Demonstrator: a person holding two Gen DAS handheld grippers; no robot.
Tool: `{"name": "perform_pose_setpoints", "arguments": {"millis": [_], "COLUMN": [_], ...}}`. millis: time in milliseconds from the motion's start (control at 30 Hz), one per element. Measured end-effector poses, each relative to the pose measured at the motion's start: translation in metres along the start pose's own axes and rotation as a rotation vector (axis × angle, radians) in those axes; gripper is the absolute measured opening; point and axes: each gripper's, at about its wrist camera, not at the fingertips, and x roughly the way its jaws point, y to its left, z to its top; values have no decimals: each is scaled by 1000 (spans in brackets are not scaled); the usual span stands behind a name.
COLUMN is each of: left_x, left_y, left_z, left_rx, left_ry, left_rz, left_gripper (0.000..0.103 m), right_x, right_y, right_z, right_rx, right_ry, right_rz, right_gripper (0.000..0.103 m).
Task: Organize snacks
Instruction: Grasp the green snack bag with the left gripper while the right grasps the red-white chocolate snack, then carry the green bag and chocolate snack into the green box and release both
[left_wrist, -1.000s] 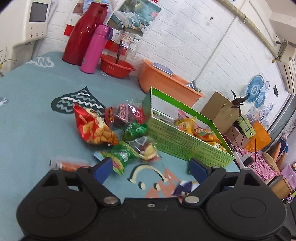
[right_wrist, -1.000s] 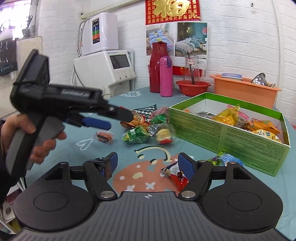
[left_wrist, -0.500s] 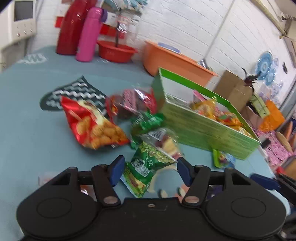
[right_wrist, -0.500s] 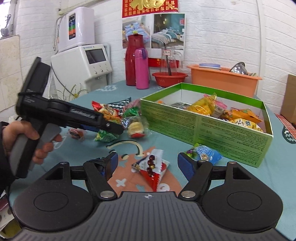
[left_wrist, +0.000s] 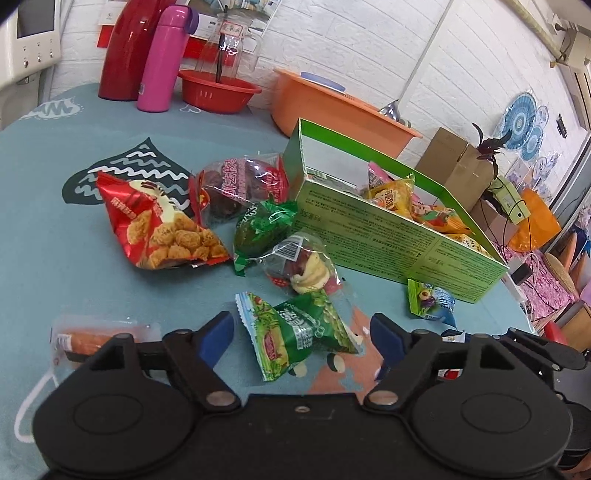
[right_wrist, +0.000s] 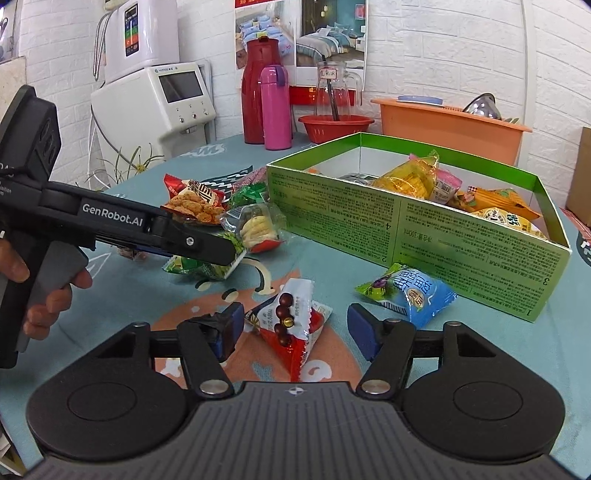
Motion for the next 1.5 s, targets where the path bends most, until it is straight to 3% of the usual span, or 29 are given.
{"name": "perform_pose_setpoints", "arguments": {"millis": [133, 200, 333, 400, 433, 467, 500, 600, 667, 867, 1167, 1367, 1500], "left_x": [5, 7, 9, 10, 11, 12, 12, 10, 8, -13, -35, -17, 7], "left_y": [-4, -5, -6, -10, -12, -14, -15, -18, -19, -26, -60, -77, -81], "left_z": [-1, -1, 1, 1, 0, 0, 0, -3, -5, -3, 44, 79, 96], "left_rx": [23, 29, 18, 39, 59, 82, 82, 82, 74, 24, 45, 43, 40], "left_ry": [3, -3, -2, -7, -10, -9, -7, 1, 9, -13, -136, -182, -184], "left_rz": [-2, 8, 12, 35, 56, 71, 71, 66, 47, -57, -168, -184, -156], "left_gripper": [103, 103, 103, 103, 97, 91, 90, 87, 81, 80, 80, 80, 81], "right_x": [2, 2, 3, 4, 4, 4, 4, 1, -3, -20, -47, -45, -33], "right_y": [0, -1, -1, -2, -2, -3, -3, -1, -1, -3, -17, -41, -60], "right_z": [-3, -4, -4, -4, -4, -4, -4, -7, -8, -4, 30, 51, 59], "right_rx": [2, 8, 15, 17, 18, 20, 23, 29, 31, 42, 9, 42, 81], "right_ry": [11, 15, 20, 22, 23, 25, 28, 27, 22, -30, -199, -268, -284], "right_rz": [7, 17, 22, 22, 25, 28, 32, 42, 49, 50, -26, -117, -174], "right_gripper": [96, 85, 80, 72, 69, 60, 53, 46, 45, 44, 44, 44, 44]}}
